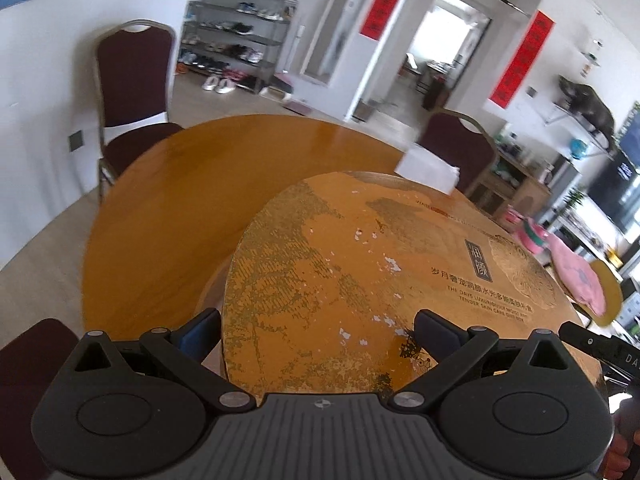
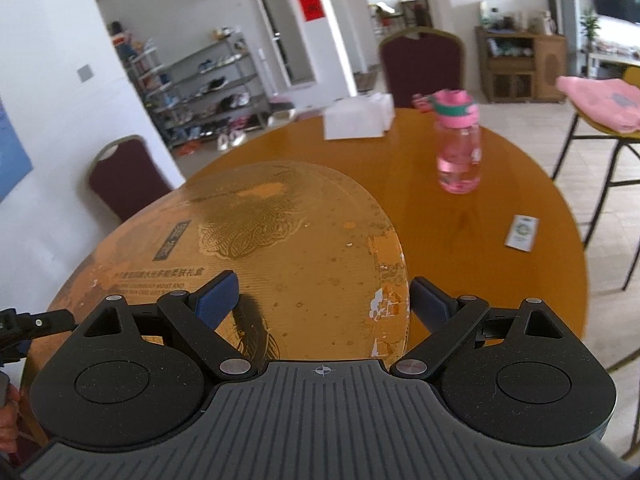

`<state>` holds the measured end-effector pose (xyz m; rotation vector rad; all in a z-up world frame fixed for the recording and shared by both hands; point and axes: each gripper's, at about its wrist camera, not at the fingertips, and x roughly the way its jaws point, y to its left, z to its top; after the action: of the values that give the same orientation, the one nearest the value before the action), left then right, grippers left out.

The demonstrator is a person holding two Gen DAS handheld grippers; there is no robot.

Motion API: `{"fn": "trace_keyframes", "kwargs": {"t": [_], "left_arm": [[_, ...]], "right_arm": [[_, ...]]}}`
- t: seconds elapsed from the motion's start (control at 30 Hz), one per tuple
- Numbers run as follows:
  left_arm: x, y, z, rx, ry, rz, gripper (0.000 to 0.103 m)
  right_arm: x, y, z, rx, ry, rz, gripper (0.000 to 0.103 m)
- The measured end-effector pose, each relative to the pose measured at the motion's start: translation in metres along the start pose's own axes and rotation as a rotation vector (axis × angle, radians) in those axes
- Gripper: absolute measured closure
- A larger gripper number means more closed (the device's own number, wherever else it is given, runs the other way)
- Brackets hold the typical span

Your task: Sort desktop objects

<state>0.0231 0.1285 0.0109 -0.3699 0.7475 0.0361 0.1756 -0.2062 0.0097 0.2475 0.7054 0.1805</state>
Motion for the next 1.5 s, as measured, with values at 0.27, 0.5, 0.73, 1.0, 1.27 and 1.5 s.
{"fn": "trace_keyframes", "kwargs": {"t": [0.27,0.5,0.73,1.0,1.27,1.5], "left_arm": [[0.023,0.013,0.001,-0.037,-0.058,0.04,0.003],[0.051,0.036,-0.005,-0.073,-0.007,0.023,0.003],[0.061,0.048,-0.006,-0.06,0.011,0.006,0.003],[0.08,0.052,-0.009,-0.043,0.03,0.014,0.002],[0.087,0.052,-0.013,-0.014,0.037,0.025,0.002],[0.089,0.05,-0.012,-0.002,0.047,0.037,0.002]], "right_arm": [[0.042,0.01,0.005,-0.047,0.016,0.034,0.01],[0.064,0.014,-0.002,-0.059,0.037,0.036,0.01],[0.086,0.017,-0.01,-0.071,0.059,0.038,0.01],[0.085,0.015,-0.036,-0.052,0.014,0.016,0.01],[0.092,0.007,-0.04,-0.044,0.039,0.019,0.01],[0.099,0.005,-0.043,-0.035,0.056,0.02,0.01]]}}
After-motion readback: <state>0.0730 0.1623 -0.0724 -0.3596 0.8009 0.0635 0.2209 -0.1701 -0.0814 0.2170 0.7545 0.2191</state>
